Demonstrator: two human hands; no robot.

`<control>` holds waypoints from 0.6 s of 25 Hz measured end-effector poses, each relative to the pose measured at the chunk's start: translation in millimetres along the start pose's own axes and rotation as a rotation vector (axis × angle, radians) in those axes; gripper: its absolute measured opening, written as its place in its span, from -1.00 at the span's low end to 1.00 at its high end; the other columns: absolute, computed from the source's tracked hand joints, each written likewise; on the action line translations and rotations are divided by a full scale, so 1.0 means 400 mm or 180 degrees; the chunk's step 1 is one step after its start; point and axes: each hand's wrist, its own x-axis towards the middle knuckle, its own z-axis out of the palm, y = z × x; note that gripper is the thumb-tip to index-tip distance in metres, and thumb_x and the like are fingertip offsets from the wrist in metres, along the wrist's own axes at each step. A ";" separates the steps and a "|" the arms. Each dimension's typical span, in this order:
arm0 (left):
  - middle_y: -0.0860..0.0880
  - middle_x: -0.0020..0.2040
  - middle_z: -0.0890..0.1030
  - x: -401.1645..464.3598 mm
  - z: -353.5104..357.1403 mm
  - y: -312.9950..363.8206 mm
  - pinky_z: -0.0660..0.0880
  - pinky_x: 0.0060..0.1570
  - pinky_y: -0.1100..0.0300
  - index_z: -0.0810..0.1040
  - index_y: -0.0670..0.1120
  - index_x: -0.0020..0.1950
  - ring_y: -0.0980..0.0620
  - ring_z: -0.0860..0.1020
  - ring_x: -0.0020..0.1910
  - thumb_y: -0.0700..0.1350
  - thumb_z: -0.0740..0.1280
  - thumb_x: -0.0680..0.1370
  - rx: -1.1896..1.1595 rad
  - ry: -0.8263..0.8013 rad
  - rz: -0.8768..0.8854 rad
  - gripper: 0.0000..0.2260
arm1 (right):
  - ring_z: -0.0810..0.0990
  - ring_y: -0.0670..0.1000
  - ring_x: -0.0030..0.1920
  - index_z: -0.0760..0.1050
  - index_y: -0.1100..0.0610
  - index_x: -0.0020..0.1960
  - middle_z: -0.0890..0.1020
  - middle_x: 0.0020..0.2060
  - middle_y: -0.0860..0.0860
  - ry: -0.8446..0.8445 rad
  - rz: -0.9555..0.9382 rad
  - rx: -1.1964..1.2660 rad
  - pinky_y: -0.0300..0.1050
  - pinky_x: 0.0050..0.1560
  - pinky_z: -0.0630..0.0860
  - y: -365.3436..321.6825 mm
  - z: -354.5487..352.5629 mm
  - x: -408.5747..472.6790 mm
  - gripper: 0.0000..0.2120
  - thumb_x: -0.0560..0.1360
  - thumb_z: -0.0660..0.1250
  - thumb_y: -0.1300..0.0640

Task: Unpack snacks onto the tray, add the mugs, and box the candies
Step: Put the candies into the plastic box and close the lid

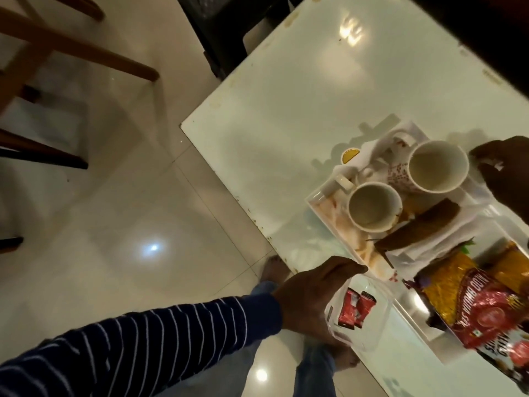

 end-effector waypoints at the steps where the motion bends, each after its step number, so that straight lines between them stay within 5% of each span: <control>1: -0.13 0.42 0.39 0.003 0.005 0.002 0.47 0.33 0.03 0.21 -0.13 0.50 -0.06 0.41 0.39 0.05 0.65 0.26 -0.0002 -0.0043 0.0032 -0.04 | 0.59 0.21 -0.12 0.54 -0.06 0.09 0.62 -0.09 0.10 -0.0054 0.0125 0.0150 0.16 -0.15 0.57 -0.015 -0.020 -0.022 -0.76 0.49 0.18 0.05; 3: -0.15 0.41 0.40 0.010 0.016 0.011 0.47 0.33 0.04 0.22 -0.15 0.49 -0.07 0.42 0.38 0.06 0.65 0.27 0.0036 -0.0086 0.0104 -0.05 | 0.61 0.27 -0.03 0.57 -0.02 0.01 0.64 -0.03 0.20 0.0016 0.0440 0.0871 0.24 0.04 0.56 -0.046 -0.067 -0.078 -0.83 0.53 0.21 0.09; 5: -0.15 0.41 0.41 0.021 0.030 0.030 0.47 0.34 0.06 0.23 -0.17 0.49 -0.06 0.43 0.39 0.09 0.64 0.28 0.0113 -0.0104 0.0180 -0.06 | 0.64 0.12 -0.06 0.58 -0.04 0.03 0.66 0.02 0.13 0.0454 0.0753 0.1592 0.06 0.18 0.55 -0.083 -0.151 -0.171 -0.85 0.55 0.25 0.10; 7: -0.16 0.41 0.42 0.038 0.053 0.058 0.47 0.35 0.05 0.26 -0.20 0.48 -0.04 0.42 0.40 0.12 0.63 0.28 0.0204 -0.0126 0.0278 -0.07 | 0.61 -0.12 -0.21 0.59 0.01 0.08 0.66 -0.04 -0.02 0.0958 0.0972 0.1836 -0.23 0.05 0.54 -0.136 -0.239 -0.303 -0.84 0.55 0.28 0.07; 10: -0.16 0.41 0.40 0.061 0.106 0.106 0.48 0.33 0.04 0.26 -0.20 0.48 -0.02 0.39 0.41 0.15 0.63 0.25 0.0274 -0.0037 0.0367 -0.03 | 0.61 -0.19 -0.23 0.61 0.03 0.06 0.66 -0.14 -0.09 0.1298 0.1307 0.2380 -0.29 -0.09 0.52 -0.222 -0.304 -0.552 -0.86 0.53 0.34 0.14; 15: 0.00 0.42 0.28 0.073 0.204 0.185 0.39 0.27 0.41 0.19 -0.06 0.49 0.21 0.30 0.37 0.21 0.62 0.21 0.0153 0.0085 0.0308 0.01 | 0.62 -0.25 -0.22 0.60 0.04 0.13 0.68 -0.05 -0.07 0.1034 0.1729 0.2815 -0.56 -0.23 0.44 -0.366 -0.244 -0.893 -0.80 0.51 0.41 0.15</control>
